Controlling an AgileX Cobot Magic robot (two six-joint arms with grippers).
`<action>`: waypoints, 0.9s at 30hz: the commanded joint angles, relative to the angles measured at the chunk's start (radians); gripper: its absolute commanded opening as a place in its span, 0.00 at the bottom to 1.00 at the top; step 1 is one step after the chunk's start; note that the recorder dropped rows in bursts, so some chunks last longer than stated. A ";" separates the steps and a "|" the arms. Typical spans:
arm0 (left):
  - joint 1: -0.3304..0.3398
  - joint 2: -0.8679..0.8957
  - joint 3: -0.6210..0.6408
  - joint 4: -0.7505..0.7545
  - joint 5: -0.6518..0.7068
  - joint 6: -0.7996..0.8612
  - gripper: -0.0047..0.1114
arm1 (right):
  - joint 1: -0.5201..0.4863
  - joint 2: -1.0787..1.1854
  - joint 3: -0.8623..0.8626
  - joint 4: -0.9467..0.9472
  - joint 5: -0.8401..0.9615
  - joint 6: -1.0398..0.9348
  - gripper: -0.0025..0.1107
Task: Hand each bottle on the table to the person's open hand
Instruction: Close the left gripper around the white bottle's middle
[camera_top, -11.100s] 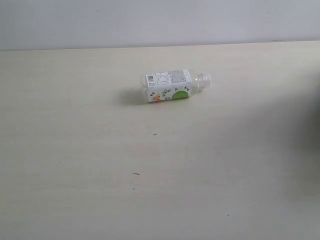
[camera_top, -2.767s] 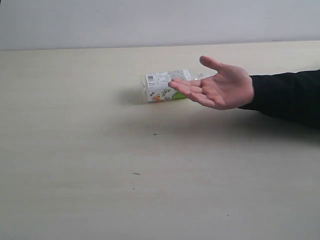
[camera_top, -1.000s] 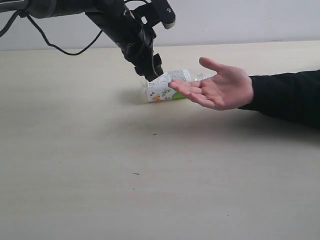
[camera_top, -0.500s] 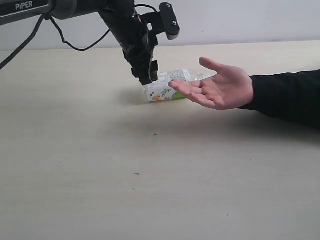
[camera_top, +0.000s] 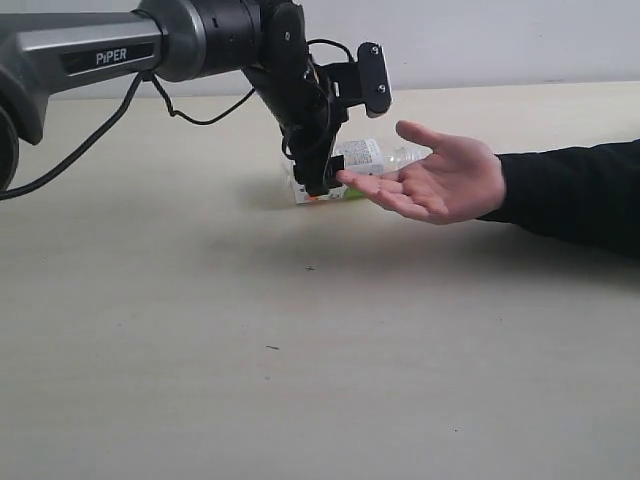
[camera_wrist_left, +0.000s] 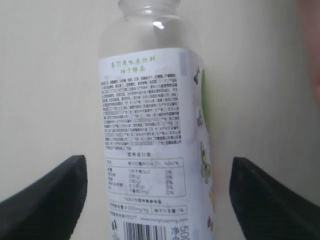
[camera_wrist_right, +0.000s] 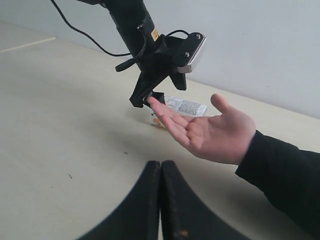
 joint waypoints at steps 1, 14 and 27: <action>0.007 0.004 -0.008 0.004 -0.039 0.001 0.69 | -0.003 0.003 0.003 -0.001 -0.004 0.000 0.02; 0.025 0.034 -0.008 0.007 -0.023 0.008 0.69 | -0.003 0.003 0.003 -0.001 -0.004 0.000 0.02; 0.025 0.074 -0.008 0.007 -0.056 0.002 0.68 | -0.003 0.003 0.003 -0.001 -0.004 0.000 0.02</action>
